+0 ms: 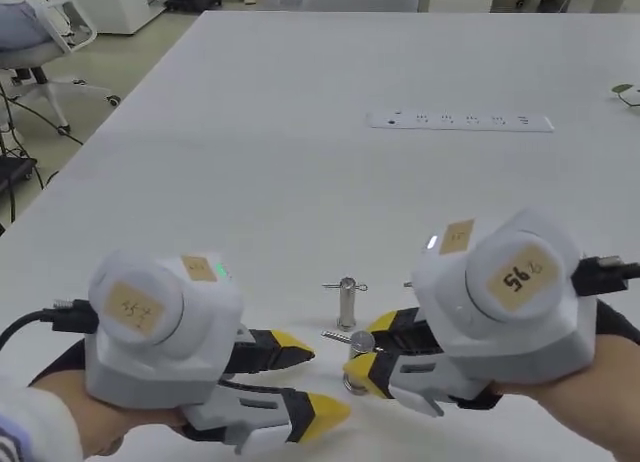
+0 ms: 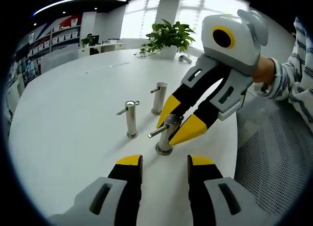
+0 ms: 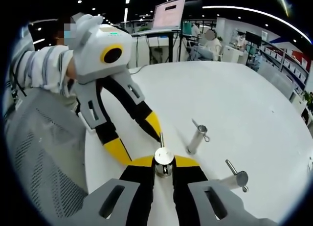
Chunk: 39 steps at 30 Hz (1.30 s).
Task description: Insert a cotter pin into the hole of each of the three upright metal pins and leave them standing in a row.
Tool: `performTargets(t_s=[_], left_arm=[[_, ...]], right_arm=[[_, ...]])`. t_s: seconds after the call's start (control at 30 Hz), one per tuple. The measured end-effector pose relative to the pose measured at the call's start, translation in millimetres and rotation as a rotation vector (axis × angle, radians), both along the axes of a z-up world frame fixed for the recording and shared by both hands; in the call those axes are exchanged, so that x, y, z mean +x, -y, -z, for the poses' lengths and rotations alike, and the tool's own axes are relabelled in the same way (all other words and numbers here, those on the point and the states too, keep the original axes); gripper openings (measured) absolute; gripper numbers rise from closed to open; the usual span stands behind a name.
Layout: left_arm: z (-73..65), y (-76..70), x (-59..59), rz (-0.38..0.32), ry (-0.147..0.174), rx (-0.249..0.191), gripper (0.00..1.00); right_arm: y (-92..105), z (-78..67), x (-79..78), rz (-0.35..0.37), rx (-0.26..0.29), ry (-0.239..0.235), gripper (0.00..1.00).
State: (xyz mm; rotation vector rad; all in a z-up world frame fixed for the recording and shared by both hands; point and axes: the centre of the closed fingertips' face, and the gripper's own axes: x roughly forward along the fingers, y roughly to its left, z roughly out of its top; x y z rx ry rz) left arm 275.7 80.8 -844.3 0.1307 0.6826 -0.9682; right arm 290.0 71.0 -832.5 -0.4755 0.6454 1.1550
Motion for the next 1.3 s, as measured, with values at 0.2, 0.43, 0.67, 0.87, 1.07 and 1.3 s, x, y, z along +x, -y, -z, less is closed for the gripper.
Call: performTargets(t_s=[0.2,0.43,0.67,0.87,1.07,1.3], left_arm=[[-2.0,-0.3,1.0,-0.011,0.0,-0.002,0.37],[-4.3,-1.2,0.8,-0.031,0.001,-0.009,0.39],[-3.6,-3.4,-2.3,-0.035,-0.001,-0.002,0.45],[-6.8,-6.1,-0.7,-0.048,0.03,0.002,0.65],[-7.0,-10.2,0.3,-0.077,0.022,0.0,0.77],[-16.5,-14.3,5.6,-0.148,0.03,-0.045,0.88]], right_arm=[[1.0,-0.3,1.2,-0.002,0.015,-0.016,0.13],[2.7,-0.3,-1.6,-0.027,0.001,-0.016,0.13],[9.0,-4.2,-3.6,-0.049,0.002,-0.019,0.13],[17.0,-12.1,0.5,-0.052,0.003,-0.006,0.13],[32.8,-18.2,6.6,-0.047,-0.007,0.008,0.13],[49.7,-23.8,8.7,-0.054,-0.006,0.013,0.13]])
